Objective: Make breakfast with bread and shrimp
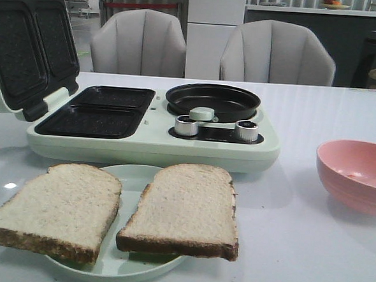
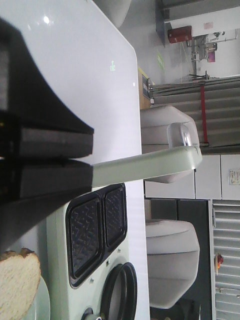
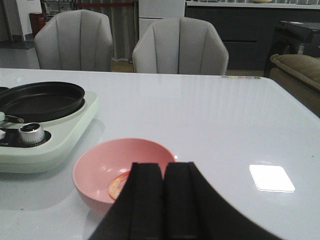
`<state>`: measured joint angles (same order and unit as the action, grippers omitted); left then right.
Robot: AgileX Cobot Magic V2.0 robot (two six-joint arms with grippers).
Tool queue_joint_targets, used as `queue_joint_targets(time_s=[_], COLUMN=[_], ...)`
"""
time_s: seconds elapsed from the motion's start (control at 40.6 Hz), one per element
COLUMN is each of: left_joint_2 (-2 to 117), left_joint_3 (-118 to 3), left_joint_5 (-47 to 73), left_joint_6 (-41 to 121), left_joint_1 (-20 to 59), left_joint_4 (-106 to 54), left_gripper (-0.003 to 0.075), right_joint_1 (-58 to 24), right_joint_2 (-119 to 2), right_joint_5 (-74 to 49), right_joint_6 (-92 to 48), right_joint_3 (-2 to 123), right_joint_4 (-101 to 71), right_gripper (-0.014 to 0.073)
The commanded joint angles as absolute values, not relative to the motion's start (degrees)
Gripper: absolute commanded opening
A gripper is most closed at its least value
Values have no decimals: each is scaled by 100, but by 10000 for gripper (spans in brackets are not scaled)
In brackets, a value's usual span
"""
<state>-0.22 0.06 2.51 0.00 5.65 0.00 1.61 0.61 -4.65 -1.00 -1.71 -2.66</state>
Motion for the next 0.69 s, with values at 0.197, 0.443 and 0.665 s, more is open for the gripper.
queue_joint_targets(time_s=[0.197, 0.443, 0.665], left_joint_2=[-123, -123, -123], left_joint_3=[178, 178, 122], left_joint_5=[-254, -254, -595], left_joint_6=[-39, -39, -39], left_joint_1=[612, 612, 612], left_joint_4=[0, 0, -50], left_gripper=[101, 101, 101], right_joint_1=[166, 166, 166], right_joint_2=[178, 178, 178], right_joint_5=[35, 160, 236], right_joint_6=[-130, -130, -130], right_joint_3=[-63, -63, -29], right_joint_4=[-246, -246, -202], right_gripper=[35, 35, 35])
